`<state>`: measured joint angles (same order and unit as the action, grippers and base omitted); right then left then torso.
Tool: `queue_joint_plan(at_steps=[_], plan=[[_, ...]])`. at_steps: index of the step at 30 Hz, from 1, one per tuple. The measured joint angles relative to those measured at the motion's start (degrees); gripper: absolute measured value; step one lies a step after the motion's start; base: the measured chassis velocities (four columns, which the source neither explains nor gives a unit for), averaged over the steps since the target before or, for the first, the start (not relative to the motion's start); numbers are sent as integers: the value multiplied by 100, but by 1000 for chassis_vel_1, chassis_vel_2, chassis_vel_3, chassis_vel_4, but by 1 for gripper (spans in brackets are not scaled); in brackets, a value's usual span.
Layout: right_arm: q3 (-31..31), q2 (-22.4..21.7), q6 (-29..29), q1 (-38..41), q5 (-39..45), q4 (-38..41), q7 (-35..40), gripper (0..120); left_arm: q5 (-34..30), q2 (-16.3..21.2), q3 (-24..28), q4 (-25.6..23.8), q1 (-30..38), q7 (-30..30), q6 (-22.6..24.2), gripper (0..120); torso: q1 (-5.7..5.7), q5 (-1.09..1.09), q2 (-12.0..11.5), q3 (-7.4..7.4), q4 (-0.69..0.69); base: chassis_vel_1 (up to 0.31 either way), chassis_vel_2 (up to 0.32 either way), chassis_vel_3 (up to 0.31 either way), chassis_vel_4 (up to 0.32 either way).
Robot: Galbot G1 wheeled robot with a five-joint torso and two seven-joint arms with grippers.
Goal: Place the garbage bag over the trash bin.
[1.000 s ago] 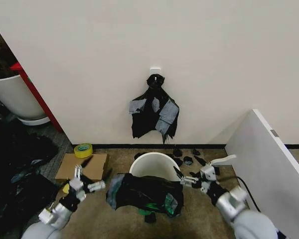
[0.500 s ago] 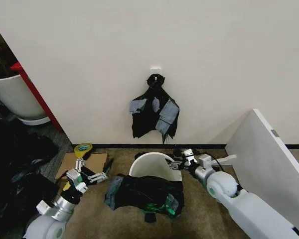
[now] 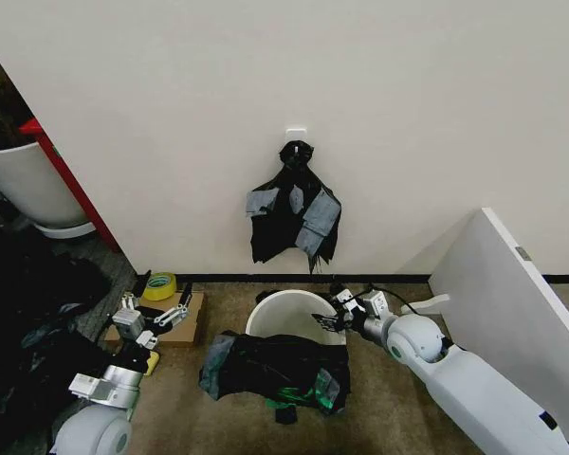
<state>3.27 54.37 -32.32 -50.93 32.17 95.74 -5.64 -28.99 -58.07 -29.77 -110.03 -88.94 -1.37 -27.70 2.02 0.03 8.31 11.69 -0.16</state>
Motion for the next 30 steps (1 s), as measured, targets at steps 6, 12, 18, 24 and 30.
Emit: queue_joint_plan(at_steps=[6,12,18,24,30], plan=[[9,127,-368,-95,275,169,729,23,194,-9,101,18,9,356,95,100,0,0,0,0,1,0,0,0,0],[12,132,-565,-298,931,455,1657,1,242,7,161,11,46,552,152,100,-1,2,0,0,1,0,0,0,0],[-88,111,-104,-886,2867,1621,4191,0,335,-31,265,124,104,635,130,100,-1,-1,0,0,1,0,0,0,0],[-279,242,841,-1911,3347,2486,5676,0,350,-52,343,252,204,675,98,100,-1,-2,0,0,-1,0,0,0,0],[-590,776,1620,-2452,3317,2580,6334,0,404,-119,462,275,262,704,96,100,-1,0,0,-1,1,0,0,0,0]])
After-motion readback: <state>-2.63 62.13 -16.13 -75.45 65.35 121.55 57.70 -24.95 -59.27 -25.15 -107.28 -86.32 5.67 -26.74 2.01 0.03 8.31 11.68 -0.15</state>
